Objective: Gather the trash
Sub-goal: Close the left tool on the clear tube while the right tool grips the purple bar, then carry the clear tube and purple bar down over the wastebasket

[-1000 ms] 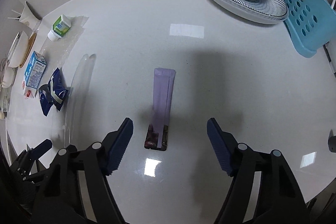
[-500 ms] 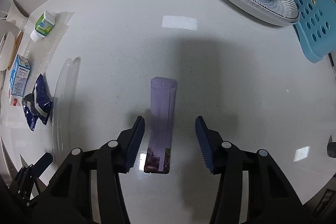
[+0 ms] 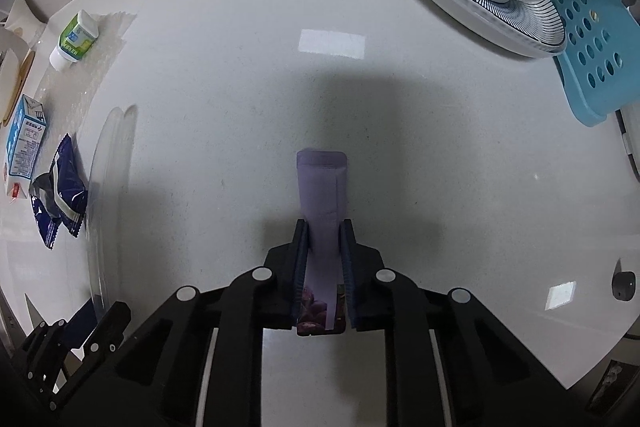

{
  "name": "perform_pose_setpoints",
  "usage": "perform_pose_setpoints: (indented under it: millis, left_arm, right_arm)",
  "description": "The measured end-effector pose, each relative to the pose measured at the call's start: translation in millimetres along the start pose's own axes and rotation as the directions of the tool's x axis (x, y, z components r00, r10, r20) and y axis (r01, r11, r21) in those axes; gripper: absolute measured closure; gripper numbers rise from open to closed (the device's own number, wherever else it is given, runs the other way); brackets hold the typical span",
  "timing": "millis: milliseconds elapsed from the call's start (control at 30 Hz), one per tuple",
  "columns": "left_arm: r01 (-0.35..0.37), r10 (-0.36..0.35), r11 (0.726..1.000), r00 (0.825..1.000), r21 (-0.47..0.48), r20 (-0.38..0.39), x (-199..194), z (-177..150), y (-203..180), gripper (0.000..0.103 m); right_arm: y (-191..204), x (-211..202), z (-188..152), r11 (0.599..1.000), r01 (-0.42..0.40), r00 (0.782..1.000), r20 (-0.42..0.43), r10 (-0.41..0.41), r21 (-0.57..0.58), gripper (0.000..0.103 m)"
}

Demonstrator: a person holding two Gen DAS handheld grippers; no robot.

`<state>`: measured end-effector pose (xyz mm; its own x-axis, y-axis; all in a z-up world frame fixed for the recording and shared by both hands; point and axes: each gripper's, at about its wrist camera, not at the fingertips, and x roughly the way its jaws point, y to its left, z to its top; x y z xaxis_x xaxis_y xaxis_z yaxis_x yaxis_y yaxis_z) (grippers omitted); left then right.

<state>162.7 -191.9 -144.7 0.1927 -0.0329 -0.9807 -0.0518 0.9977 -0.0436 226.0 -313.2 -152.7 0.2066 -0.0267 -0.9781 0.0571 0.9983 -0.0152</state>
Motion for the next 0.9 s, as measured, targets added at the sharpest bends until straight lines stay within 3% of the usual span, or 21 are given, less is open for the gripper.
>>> perform_pose_setpoints:
  millis: [567, 900]
  left_arm:
    - [0.023, -0.025, 0.999, 0.997, 0.032, 0.068, -26, -2, 24, 0.078]
    - [0.049, -0.055, 0.998, 0.992, 0.049, 0.113, -54, -20, 27, 0.078]
  right_arm:
    - [5, -32, -28, 1.0, -0.001, 0.999, 0.049, 0.001, -0.004, 0.089]
    - [-2, -57, -42, 1.0, -0.004, 0.997, 0.082, 0.003, 0.019, 0.089]
